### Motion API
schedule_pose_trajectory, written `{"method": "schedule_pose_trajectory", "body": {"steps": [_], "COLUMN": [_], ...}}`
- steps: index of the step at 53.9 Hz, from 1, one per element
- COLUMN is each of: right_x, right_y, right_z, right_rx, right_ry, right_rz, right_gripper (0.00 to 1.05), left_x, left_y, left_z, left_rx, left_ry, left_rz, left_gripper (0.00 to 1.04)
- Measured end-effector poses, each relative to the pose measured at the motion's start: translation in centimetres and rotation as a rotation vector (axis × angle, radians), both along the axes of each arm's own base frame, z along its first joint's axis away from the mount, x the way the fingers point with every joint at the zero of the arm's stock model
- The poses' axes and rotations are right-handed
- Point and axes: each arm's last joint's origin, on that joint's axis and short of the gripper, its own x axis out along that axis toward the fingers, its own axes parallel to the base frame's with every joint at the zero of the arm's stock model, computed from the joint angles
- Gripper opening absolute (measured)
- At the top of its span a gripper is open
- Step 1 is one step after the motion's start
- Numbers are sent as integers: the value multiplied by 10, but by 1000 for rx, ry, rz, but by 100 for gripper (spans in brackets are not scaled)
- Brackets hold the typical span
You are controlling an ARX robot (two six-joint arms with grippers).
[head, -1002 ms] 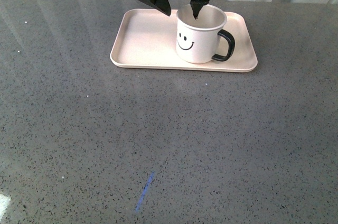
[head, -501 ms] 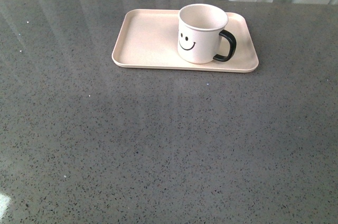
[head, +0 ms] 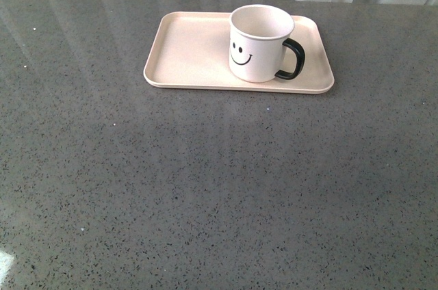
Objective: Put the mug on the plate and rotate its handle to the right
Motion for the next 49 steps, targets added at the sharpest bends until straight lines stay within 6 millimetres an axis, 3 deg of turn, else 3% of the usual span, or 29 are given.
{"method": "schedule_pose_trajectory", "body": {"steps": [16,30,38,49], "right_x": [0,0,0,0], "right_y": [0,0,0,0], "right_z": [0,0,0,0], "right_rx": [0,0,0,0], "right_ry": [0,0,0,0], "right_rz": [0,0,0,0], "right_gripper": [96,96,96,96], "left_x": [-56,-85,-98,-112], "left_y": [24,40,40,40], "left_z": [-17,-24,-36,-34], "left_rx": [-1,0,1,1], "left_ry": [-6,-2,7,-4], "left_rz": [8,14,7,7], "left_gripper": [1,1,1,1]}}
